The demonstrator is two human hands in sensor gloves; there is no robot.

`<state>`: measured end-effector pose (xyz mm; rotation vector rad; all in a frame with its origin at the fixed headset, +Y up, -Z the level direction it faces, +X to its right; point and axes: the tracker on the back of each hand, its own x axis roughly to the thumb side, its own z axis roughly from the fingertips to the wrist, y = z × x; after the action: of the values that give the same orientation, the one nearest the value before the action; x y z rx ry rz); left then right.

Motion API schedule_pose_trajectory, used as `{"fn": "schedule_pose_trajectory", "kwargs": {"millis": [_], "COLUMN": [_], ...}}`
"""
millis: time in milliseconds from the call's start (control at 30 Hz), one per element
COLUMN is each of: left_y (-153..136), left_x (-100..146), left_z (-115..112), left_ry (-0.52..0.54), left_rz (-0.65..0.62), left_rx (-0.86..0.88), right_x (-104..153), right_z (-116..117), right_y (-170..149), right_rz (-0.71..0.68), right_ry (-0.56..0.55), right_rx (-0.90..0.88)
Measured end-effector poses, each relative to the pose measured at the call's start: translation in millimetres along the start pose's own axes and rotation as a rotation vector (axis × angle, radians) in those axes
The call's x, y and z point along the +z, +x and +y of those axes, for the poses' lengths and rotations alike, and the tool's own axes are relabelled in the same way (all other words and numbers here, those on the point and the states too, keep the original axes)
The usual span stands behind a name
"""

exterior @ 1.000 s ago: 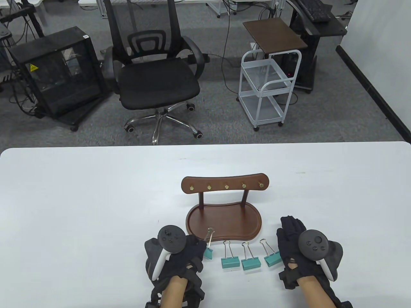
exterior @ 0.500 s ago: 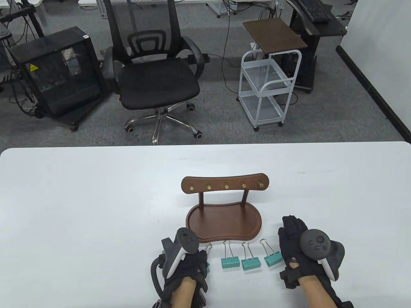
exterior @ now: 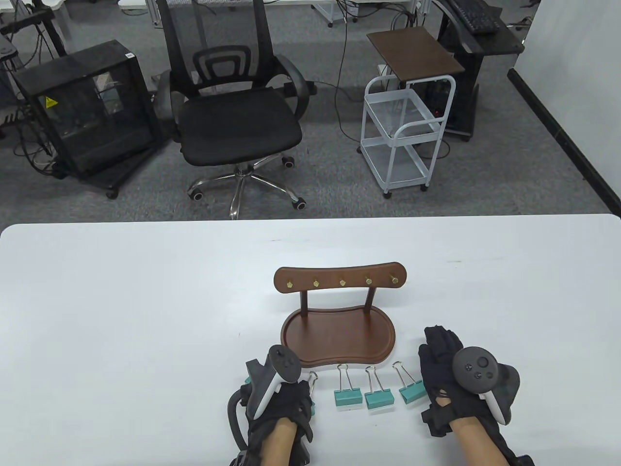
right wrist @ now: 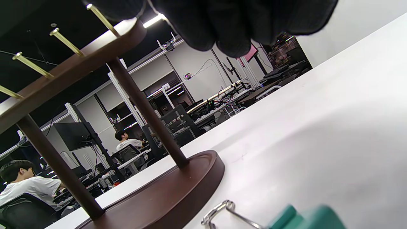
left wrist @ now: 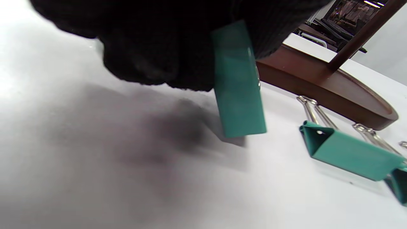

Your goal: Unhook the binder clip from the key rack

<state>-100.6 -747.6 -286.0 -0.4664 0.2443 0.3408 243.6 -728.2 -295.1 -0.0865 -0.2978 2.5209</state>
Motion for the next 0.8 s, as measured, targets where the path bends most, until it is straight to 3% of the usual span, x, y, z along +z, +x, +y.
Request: {"fn": "schedule_pose_trajectory", "kwargs": {"millis": [433, 800], "left_y": [13.0, 17.0], "left_x": [3.7, 6.0], "left_z": [-3.0, -3.8], "left_ry": [0.128, 0.173], "left_rz": [0.009, 0.020], "left_rx": [-0.228, -0.307], "right_x": [0.4, 0.2], "right_z": [0.0, -0.2], "right_y": [-0.2, -0.1], "right_rz": [0.005, 0.008], "right_ry": [0.005, 0.008], "right_rx": [0.005, 0.004]}}
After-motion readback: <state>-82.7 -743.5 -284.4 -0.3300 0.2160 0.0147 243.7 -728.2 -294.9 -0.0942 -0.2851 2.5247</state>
